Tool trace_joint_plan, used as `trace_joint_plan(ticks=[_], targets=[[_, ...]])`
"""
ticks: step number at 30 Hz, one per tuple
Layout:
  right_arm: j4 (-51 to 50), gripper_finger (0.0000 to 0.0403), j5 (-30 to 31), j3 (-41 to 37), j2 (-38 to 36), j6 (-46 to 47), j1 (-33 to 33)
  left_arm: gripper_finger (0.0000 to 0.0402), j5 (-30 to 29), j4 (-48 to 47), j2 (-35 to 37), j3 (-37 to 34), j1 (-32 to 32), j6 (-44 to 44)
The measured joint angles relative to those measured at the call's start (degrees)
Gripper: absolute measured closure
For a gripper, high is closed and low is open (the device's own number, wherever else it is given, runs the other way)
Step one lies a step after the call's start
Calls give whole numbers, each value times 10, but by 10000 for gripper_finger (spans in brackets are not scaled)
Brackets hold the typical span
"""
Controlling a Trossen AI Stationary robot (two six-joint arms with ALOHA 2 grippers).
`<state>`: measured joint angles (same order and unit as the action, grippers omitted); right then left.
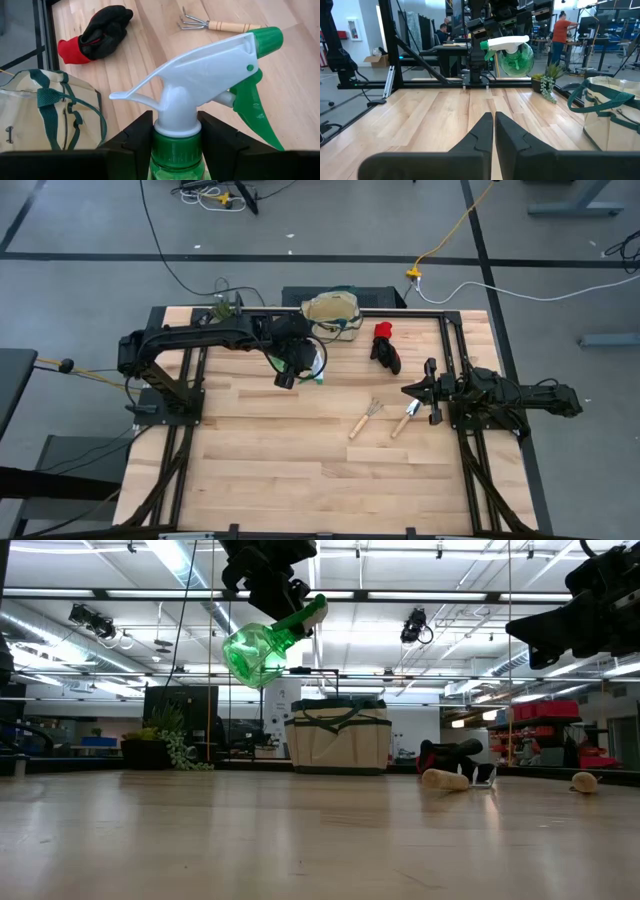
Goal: Pick & Place Garden tools in Gardening bag
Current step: Put the green spray bottle into the white gardening bag
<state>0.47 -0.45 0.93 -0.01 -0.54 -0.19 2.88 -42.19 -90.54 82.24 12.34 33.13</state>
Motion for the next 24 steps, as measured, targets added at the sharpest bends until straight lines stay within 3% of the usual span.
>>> trace_joint_plan(ticks=[24], targets=[[0, 380, 0, 0, 0, 0, 0, 255, 29, 0, 0, 0, 7, -72]])
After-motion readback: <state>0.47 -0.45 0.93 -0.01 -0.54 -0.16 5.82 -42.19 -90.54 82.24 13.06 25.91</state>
